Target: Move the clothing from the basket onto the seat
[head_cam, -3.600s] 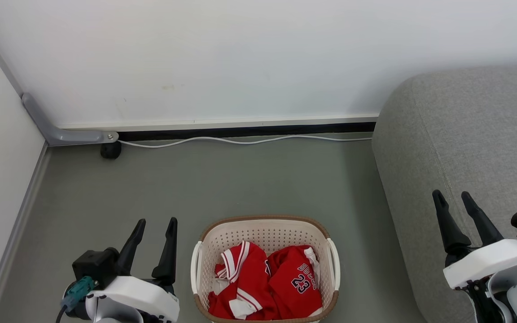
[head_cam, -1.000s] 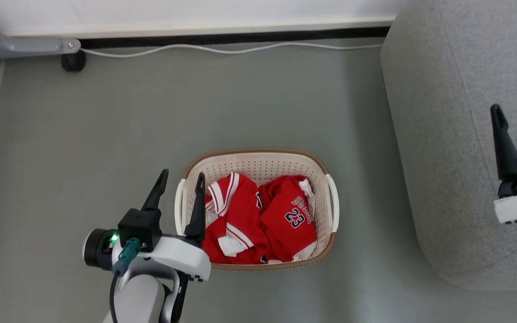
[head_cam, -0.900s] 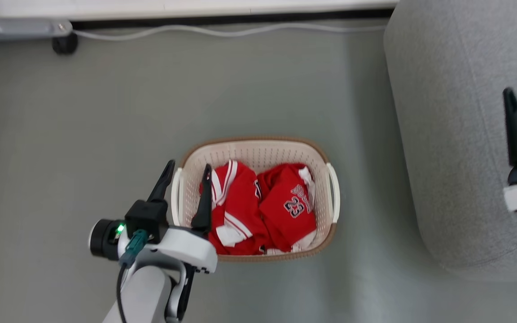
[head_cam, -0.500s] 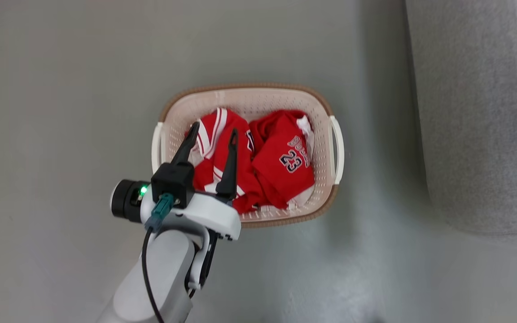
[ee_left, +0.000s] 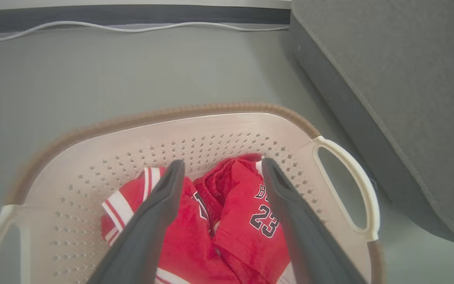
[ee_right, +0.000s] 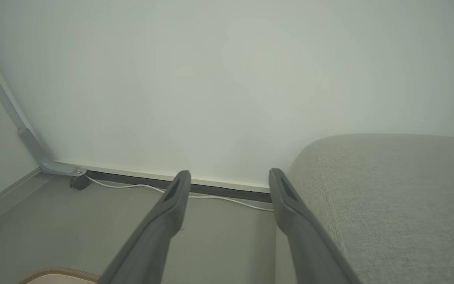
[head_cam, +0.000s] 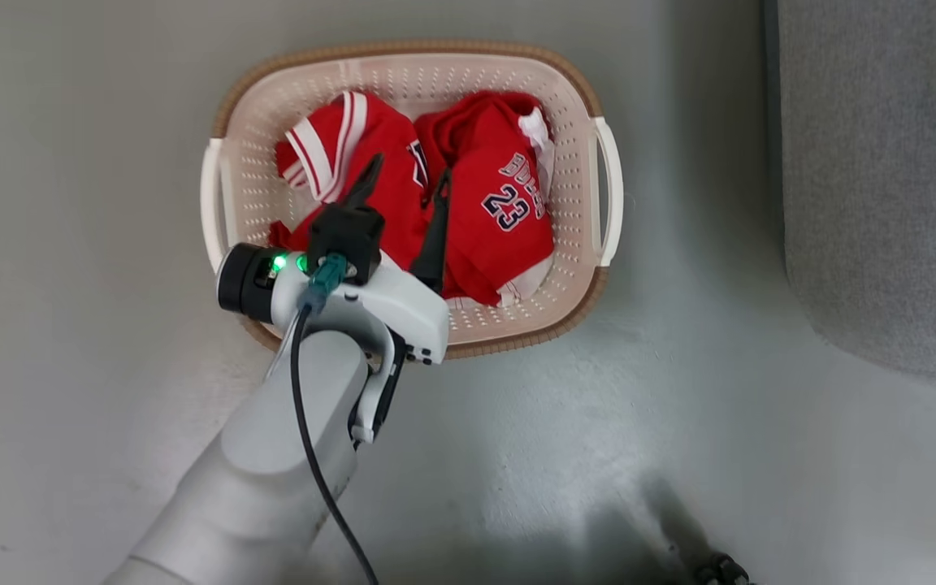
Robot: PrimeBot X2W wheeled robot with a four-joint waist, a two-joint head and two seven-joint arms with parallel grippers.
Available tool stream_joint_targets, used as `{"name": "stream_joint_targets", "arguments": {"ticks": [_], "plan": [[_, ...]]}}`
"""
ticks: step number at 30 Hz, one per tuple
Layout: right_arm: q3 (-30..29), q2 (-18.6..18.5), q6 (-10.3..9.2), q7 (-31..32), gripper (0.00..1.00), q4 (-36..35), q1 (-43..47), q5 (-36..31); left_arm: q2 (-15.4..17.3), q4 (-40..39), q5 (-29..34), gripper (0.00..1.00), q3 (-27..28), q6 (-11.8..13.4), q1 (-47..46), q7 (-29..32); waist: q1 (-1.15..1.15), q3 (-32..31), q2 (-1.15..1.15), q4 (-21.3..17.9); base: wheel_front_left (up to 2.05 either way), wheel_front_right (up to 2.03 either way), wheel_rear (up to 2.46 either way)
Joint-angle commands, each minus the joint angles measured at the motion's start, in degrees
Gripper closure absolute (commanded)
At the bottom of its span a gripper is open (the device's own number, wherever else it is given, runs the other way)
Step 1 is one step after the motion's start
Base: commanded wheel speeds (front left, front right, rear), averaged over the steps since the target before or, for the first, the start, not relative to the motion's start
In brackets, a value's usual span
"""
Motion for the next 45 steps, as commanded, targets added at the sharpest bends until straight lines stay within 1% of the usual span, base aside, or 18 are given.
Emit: {"name": "stream_joint_targets", "arguments": {"ticks": [1,6,9,15,20,21,24,28,34,37,44,45], "plan": [[0.87,-1.29,0.41,-0.59,0.00,-2.20,0.28,0.48,0.46,1.19,-1.24,0.00,-0.31,0.13,-1.82,-0.35,0.00,2.03,0.00,-1.29,0.00,0.00,0.00],[2.17,-0.76,0.41,-0.59,0.00,-3.89,-1.22,0.47,0.46,11.29,-6.26,0.00,-5.37,-0.49,-7.39,-0.35,0.00,4.21,0.00,-2.61,0.00,0.00,0.00],[2.92,-0.45,0.41,-0.59,0.00,-4.40,-1.61,0.43,0.46,16.86,-10.02,0.00,-9.65,-0.59,-9.86,-0.13,0.00,4.87,0.00,-3.34,0.00,0.00,0.00],[4.05,-0.17,0.41,-0.59,0.00,-5.97,-2.27,0.52,0.46,23.00,-14.49,0.00,-18.13,0.48,-14.75,6.41,0.00,6.62,0.00,-4.52,0.00,0.00,0.00],[4.28,0.05,0.41,-0.59,0.00,-7.19,-2.88,0.56,0.46,25.57,-16.20,0.00,-23.97,1.89,-17.89,14.06,0.00,8.04,0.00,-5.33,0.00,0.00,0.00],[4.28,0.05,0.41,-0.59,0.00,-7.19,-2.88,0.56,0.46,25.57,-16.20,0.00,-23.97,1.89,-17.89,14.06,0.00,8.04,0.00,-5.33,0.00,0.00,0.00],[4.43,0.35,0.41,-0.59,0.00,-7.73,-2.85,0.53,0.45,26.09,-17.31,0.00,-26.49,2.68,-19.22,17.89,0.00,8.56,0.00,-5.67,0.00,0.00,0.00],[4.67,0.81,0.41,-0.59,0.00,-8.37,-2.78,0.46,0.45,26.98,-18.59,0.00,-28.97,3.88,-20.70,21.56,0.00,9.17,0.00,-6.27,0.00,0.00,0.00],[4.46,0.80,0.41,-0.59,0.00,-9.43,-3.23,0.85,0.45,28.83,-20.74,0.00,-31.14,5.43,-22.02,26.43,0.00,10.21,0.00,-7.19,0.00,0.00,0.00],[4.47,0.90,0.41,-0.59,0.00,-9.94,-3.43,0.84,0.45,29.97,-20.89,0.00,-32.16,5.74,-22.54,27.92,0.00,10.79,0.00,-7.79,0.00,0.00,0.00],[3.72,0.96,0.41,-0.59,0.00,-10.57,-3.25,0.72,0.45,31.21,-21.24,0.00,-33.39,6.00,-22.94,28.07,0.00,11.77,0.00,-8.62,0.00,0.00,0.00],[3.60,0.97,0.41,-0.59,0.00,-10.62,-3.18,0.72,0.45,31.26,-21.34,0.08,-33.52,6.02,-22.87,28.13,0.00,11.80,0.00,-8.66,0.00,0.00,0.00]]}}
